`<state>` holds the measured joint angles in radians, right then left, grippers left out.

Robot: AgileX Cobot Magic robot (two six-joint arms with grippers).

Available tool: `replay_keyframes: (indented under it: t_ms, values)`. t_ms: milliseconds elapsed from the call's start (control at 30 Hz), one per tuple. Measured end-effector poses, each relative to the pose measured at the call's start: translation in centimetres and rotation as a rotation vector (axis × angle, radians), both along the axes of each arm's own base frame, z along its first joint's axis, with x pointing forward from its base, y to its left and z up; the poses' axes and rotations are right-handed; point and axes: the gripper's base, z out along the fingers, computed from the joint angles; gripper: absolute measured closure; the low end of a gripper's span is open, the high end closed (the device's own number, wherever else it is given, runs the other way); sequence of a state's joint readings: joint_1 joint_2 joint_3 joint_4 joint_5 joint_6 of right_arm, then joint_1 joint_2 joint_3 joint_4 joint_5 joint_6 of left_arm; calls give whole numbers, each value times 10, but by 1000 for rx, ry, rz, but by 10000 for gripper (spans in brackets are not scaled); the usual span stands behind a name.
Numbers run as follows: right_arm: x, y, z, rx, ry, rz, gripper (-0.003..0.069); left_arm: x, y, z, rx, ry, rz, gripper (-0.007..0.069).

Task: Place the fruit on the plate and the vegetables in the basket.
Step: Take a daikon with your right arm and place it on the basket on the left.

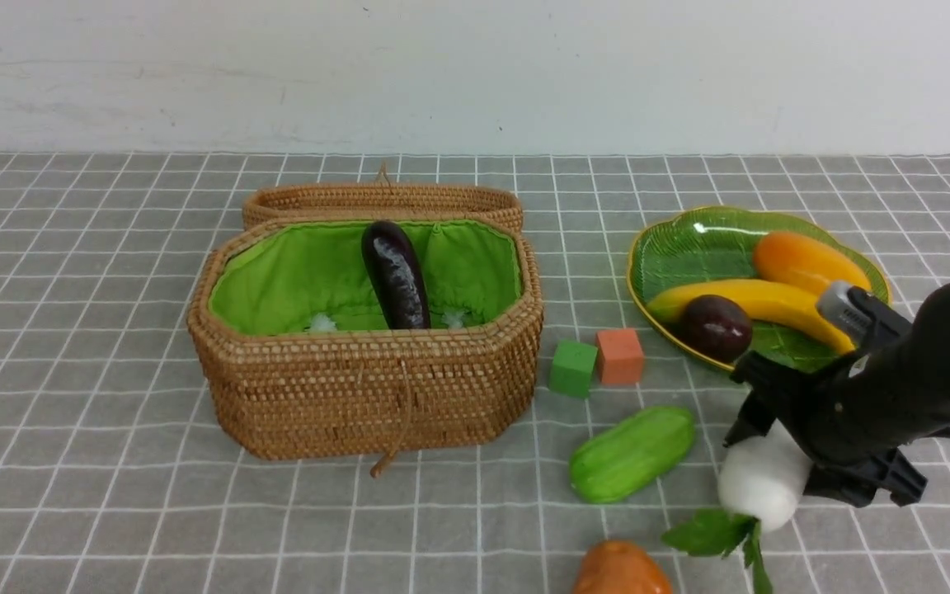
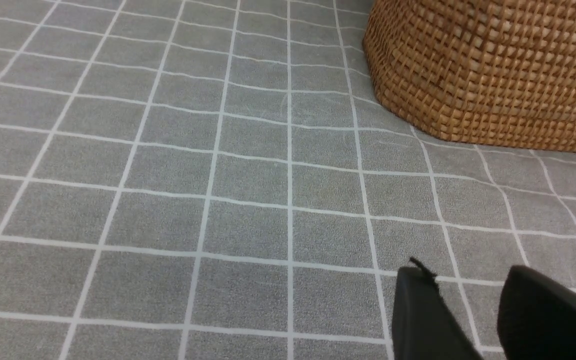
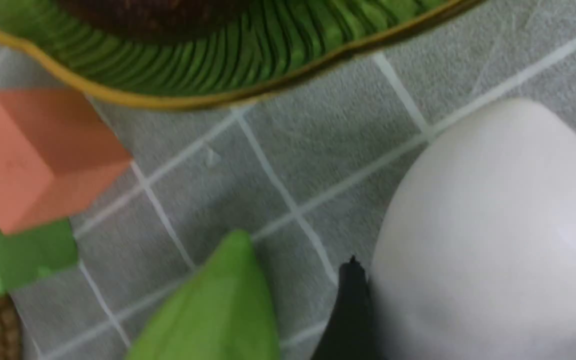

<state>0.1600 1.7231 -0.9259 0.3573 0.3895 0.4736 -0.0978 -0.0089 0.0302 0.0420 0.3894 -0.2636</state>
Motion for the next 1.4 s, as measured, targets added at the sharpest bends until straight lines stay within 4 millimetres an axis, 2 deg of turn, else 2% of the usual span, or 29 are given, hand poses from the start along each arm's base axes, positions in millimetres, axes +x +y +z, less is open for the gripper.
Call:
replay_keyframes:
  t_ms: [100,267,300,333,367,400,433,533,600,667,700,833,867,900,933,1067,1200,1300,1400]
  values:
    - [-6,-1,24,-17,-77,55,132,0,0,0,0,0,0,393]
    - [-15,1,110,-37,-403,133,132,0,0,0,0,0,0,392]
    - [-16,2,114,-36,-419,136,132,0,0,0,0,0,0,391]
    - [-18,12,147,-35,-543,186,132,0,0,0,0,0,0,389]
    - [-19,20,163,-30,-604,220,132,0,0,0,0,0,0,388]
    - [-19,20,164,-27,-606,218,132,0,0,0,0,0,0,388]
    - [-19,36,185,-13,-686,280,132,0,0,0,0,0,0,387]
    - [-15,72,210,16,-786,397,132,0,0,0,0,0,0,387]
    - [-9,91,213,21,-809,451,132,0,0,0,0,0,0,387]
    - [4,122,211,8,-841,549,132,0,0,0,0,0,0,387]
    - [14,146,207,-9,-861,620,132,0,0,0,0,0,0,387]
    - [50,192,178,-32,-853,707,132,0,0,0,0,0,0,387]
    - [62,201,168,-34,-847,715,132,0,0,0,0,0,0,387]
    - [64,203,167,-35,-847,716,132,0,0,0,0,0,0,387]
    - [77,213,153,-36,-831,728,132,0,0,0,0,0,0,387]
    - [88,223,135,-41,-770,785,123,0,0,0,0,0,0,387]
    - [81,223,132,-84,-675,903,1,0,0,0,0,0,0,387]
    - [74,215,141,-100,-624,954,-16,0,0,0,0,0,0,387]
    - [60,188,178,-117,-594,972,6,0,0,0,0,0,0,387]
